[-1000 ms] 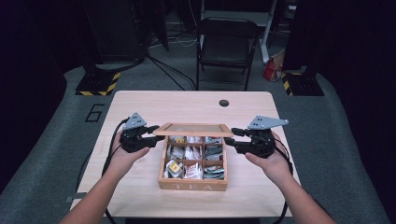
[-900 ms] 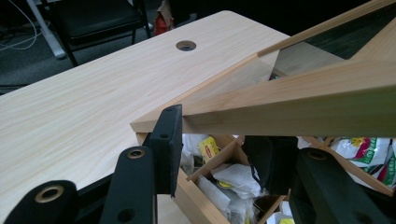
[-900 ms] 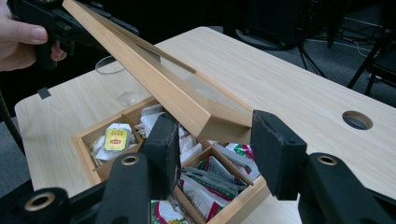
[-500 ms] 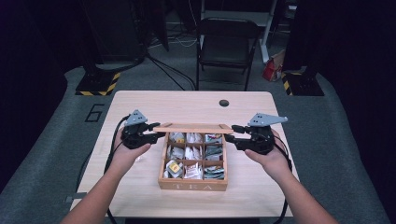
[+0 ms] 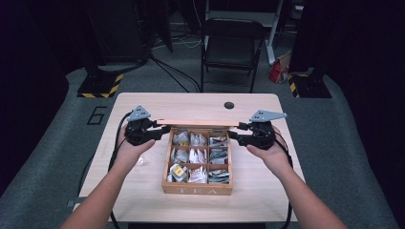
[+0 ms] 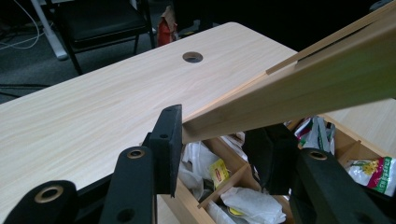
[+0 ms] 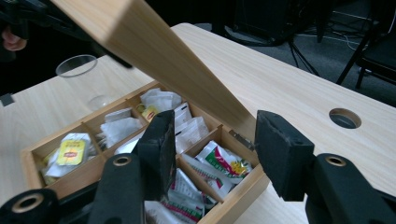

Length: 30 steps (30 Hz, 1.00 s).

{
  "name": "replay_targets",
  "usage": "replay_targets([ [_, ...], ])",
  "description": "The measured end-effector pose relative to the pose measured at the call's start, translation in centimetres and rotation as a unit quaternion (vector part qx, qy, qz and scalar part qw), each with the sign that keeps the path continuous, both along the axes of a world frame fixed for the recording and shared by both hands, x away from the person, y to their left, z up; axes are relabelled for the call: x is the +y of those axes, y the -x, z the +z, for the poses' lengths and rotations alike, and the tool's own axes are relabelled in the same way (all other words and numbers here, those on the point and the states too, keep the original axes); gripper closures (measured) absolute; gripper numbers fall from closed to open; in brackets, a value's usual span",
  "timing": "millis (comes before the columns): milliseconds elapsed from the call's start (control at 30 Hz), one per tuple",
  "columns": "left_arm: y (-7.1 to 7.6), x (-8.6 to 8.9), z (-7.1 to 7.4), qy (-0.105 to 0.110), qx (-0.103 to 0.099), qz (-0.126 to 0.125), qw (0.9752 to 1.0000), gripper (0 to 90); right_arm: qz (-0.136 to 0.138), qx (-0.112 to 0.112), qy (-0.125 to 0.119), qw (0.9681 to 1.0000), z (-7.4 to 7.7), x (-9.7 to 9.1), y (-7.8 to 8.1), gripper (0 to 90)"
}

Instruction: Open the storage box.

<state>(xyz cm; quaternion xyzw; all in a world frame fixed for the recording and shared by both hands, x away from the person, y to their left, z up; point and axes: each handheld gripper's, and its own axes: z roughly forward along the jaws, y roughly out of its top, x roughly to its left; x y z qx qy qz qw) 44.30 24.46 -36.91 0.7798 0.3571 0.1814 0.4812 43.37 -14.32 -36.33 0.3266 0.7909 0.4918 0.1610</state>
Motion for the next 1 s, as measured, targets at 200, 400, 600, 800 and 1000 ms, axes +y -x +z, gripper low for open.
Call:
replay_targets([
  [200,-0.6,-0.1,0.3,0.002,-0.006,0.003,1.0000,57.3,-0.011,-0.006,0.007,0.9999,-0.6,0.3,-1.3,48.0],
  [400,-1.2,-0.1,0.5,0.012,-0.007,0.010,0.9999,57.2,-0.023,0.005,-0.001,0.9997,-1.1,0.3,-2.5,48.0],
  [600,-2.1,-0.2,0.9,0.010,-0.006,0.011,0.9999,57.6,-0.029,0.009,-0.005,0.9995,-1.5,0.3,-3.6,48.5],
  [800,-2.7,-0.2,1.0,0.016,-0.003,0.012,0.9998,58.0,-0.040,0.008,-0.001,0.9992,-1.9,0.5,-4.5,50.2],
  [1000,-3.0,-0.2,0.9,0.020,-0.002,0.013,0.9997,58.4,-0.043,0.012,-0.006,0.9990,-2.1,0.5,-5.4,50.4],
])
